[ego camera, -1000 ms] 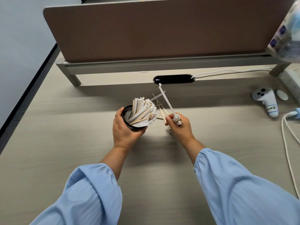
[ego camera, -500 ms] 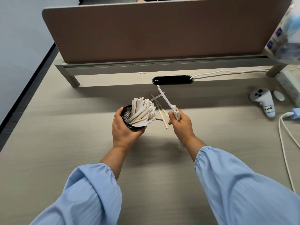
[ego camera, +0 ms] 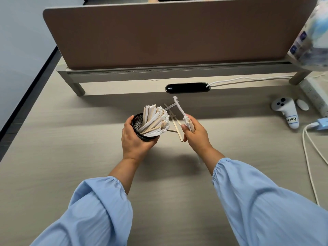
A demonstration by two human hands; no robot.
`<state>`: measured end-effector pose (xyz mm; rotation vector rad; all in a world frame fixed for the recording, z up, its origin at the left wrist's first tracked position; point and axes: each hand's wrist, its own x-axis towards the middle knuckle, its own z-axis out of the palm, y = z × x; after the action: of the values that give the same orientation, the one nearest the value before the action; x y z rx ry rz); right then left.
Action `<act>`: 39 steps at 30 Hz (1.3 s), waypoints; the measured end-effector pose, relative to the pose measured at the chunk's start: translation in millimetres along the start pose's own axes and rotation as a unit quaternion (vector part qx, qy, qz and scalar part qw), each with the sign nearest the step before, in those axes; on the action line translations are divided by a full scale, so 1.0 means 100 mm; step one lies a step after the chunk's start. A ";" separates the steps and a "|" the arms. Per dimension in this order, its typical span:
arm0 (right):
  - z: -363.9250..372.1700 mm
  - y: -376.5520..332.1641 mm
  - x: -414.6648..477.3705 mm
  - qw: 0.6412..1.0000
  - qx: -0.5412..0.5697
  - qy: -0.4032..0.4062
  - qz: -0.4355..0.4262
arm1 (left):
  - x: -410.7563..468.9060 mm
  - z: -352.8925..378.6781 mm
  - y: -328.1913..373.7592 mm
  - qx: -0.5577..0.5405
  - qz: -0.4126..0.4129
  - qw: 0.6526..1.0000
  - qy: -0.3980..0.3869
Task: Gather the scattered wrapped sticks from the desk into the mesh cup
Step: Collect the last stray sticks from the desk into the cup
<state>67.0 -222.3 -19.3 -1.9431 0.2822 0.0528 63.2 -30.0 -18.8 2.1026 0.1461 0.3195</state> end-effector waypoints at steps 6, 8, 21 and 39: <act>0.00 -0.04 -0.01 0.991 -0.124 0.003 0.042 | 0.01 0.00 -0.04 0.000 -0.006 1.000 -0.001; 0.00 -0.03 0.00 0.974 -0.203 -0.045 0.092 | 0.02 0.00 -0.05 -0.001 -0.008 1.000 -0.004; 0.04 -0.01 0.12 0.909 -0.388 -0.083 0.129 | 0.07 0.04 -0.09 -0.007 -0.010 1.000 -0.002; 0.42 -0.08 0.49 0.907 -0.404 -0.093 0.073 | 0.44 -0.08 -0.35 -0.002 -0.035 0.999 0.020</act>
<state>120.2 -189.1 -36.3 -2.7121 0.3042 0.5244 103.6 4.8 -37.0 2.0835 0.2413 0.3189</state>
